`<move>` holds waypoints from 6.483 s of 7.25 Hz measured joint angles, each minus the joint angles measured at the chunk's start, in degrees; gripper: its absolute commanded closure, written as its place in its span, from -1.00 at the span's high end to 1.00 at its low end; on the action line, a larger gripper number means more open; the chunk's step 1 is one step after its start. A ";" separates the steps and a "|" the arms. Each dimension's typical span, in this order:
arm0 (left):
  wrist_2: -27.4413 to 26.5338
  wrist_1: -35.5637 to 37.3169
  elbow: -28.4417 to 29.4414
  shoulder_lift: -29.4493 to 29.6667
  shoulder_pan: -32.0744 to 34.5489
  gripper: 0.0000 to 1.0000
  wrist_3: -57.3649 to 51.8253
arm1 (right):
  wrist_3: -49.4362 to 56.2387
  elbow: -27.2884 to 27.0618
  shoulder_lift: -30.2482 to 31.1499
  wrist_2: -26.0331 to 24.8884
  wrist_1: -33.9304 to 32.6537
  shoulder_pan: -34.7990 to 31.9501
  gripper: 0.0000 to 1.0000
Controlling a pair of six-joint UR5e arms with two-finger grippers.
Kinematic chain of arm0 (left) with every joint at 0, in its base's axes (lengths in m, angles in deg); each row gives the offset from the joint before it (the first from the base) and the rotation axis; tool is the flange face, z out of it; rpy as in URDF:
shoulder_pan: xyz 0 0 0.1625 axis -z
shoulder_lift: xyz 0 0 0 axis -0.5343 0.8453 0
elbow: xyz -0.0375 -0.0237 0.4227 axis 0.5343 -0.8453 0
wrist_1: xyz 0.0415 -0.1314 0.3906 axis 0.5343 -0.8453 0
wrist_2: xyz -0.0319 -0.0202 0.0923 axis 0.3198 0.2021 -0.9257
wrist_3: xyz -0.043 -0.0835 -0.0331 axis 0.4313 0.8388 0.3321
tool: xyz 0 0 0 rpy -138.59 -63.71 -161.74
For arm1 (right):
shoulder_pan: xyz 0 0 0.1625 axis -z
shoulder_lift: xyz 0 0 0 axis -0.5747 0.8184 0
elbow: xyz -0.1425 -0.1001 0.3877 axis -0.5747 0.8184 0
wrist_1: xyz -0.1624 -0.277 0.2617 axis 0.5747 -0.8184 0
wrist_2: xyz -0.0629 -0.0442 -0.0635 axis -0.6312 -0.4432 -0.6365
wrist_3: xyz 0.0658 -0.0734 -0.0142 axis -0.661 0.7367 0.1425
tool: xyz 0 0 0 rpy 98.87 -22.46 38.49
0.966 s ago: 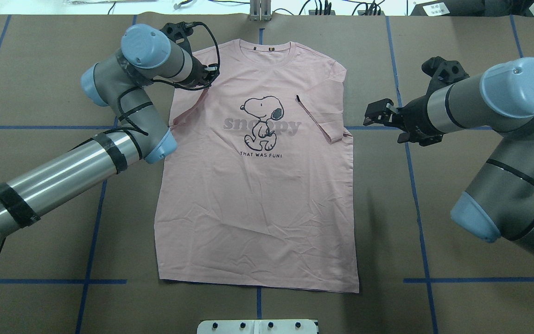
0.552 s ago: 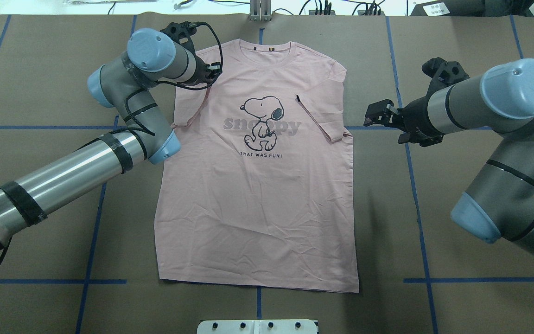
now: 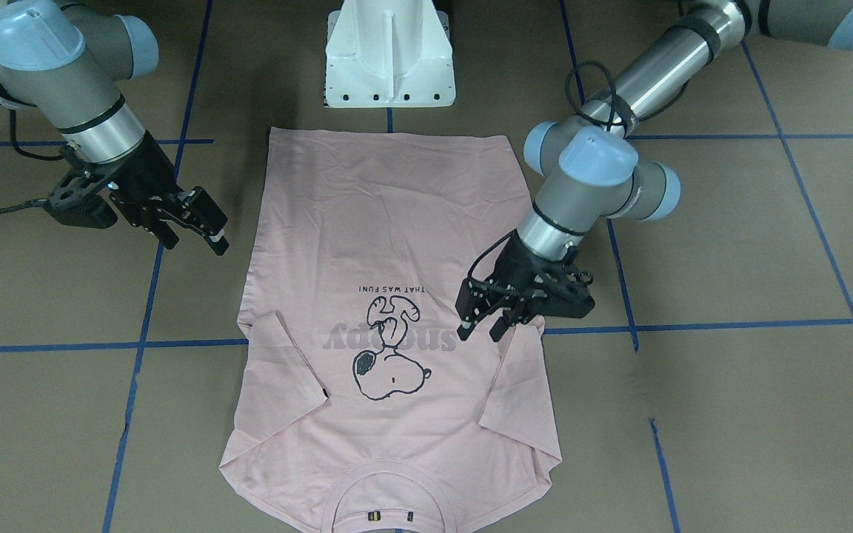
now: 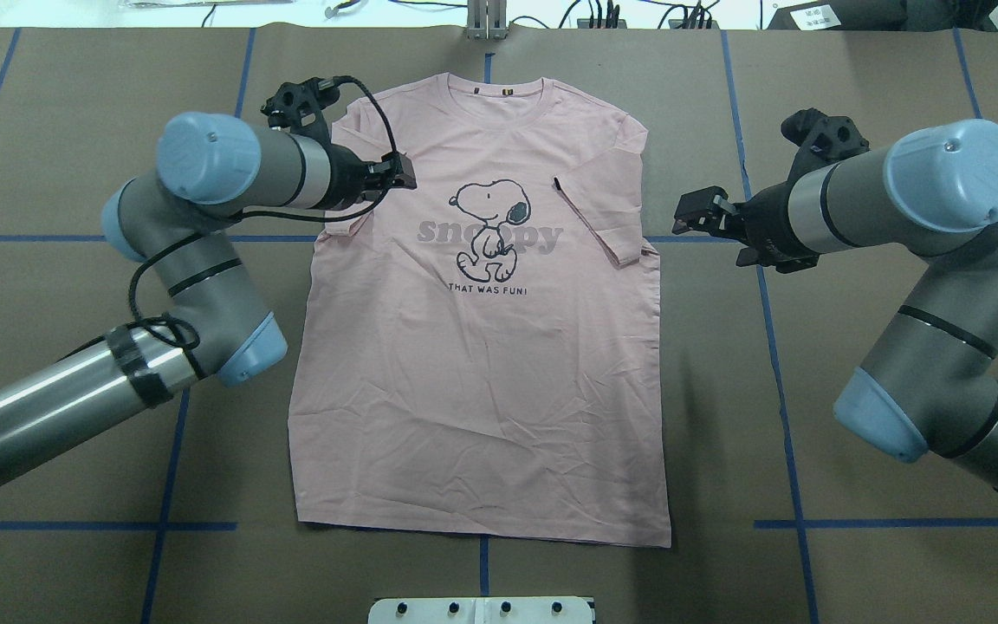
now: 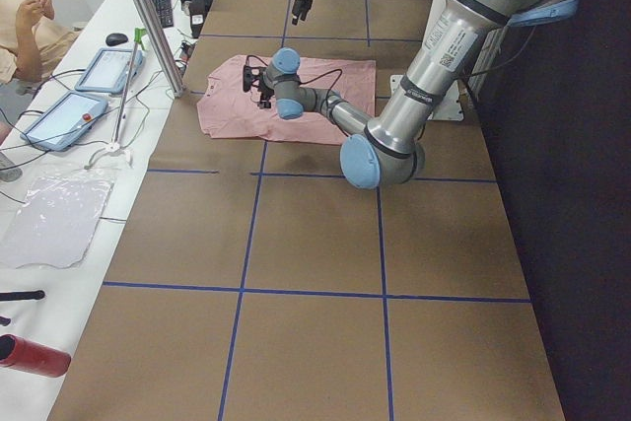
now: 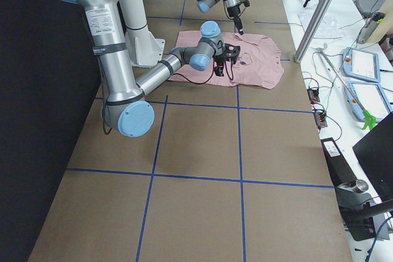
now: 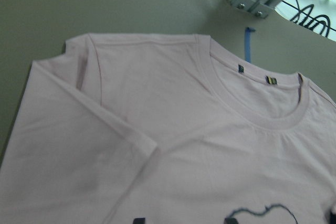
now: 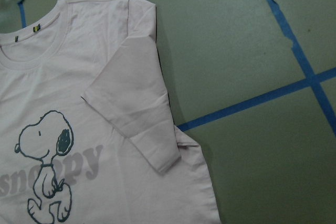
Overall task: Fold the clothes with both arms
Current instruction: 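Move the right gripper to the hem corner nearest the robot, then move the left gripper down to the other hem corner nearest the robot, then grasp both hem corners with the left and right grippers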
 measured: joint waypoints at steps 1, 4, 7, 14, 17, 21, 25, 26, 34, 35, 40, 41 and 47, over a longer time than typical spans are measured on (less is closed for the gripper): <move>1.35 1.39 -6.64 -4.27 -0.47 0.24 1.51 | -3.79 -1.96 0.53 -1.14 -0.18 2.48 0.87; 4.82 4.91 -15.16 -9.42 -0.63 0.31 2.46 | -20.84 -9.81 2.74 -18.54 -7.43 22.60 0.47; 4.99 5.17 -15.66 -9.64 -0.68 0.32 2.50 | -32.91 -13.25 5.60 -32.88 -15.52 39.23 0.40; 4.97 5.18 -15.39 -9.38 -0.71 0.37 2.52 | -41.40 -10.14 8.14 -34.03 -16.76 43.71 0.35; 4.89 5.18 -15.15 -9.43 -0.72 0.37 2.51 | -41.63 -10.05 8.18 -33.99 -16.83 44.09 -0.99; 4.88 5.18 -15.22 -9.49 -0.72 0.39 2.50 | -41.64 -10.05 8.41 -34.05 -16.85 43.98 -1.00; 4.63 9.14 -23.38 -15.37 -1.38 0.39 7.78 | -41.22 -11.86 8.67 -34.02 -16.86 43.87 -1.00; 4.41 11.63 -27.53 -18.95 -2.33 0.40 8.62 | -40.91 -12.99 9.75 -33.92 -16.86 43.80 -1.00; 0.56 32.26 -36.23 -22.23 -20.22 0.40 21.01 | -37.83 -17.03 16.29 -33.96 -16.77 44.78 -1.00; -1.51 34.56 -36.24 -21.34 -23.71 0.37 21.97 | -37.83 -17.01 16.24 -33.96 -16.77 44.84 -1.00; -3.46 36.46 -33.36 -19.77 -28.89 0.06 22.62 | -37.83 -17.03 16.19 -33.86 -16.77 44.84 -1.00; -3.49 36.46 -33.06 -19.75 -29.31 0.05 22.61 | -37.83 -17.06 16.19 -33.82 -16.77 44.83 -1.00; -3.58 36.41 -31.40 -18.28 -29.89 -1.00 22.52 | -37.83 -17.11 15.93 -33.68 -16.68 44.84 -1.00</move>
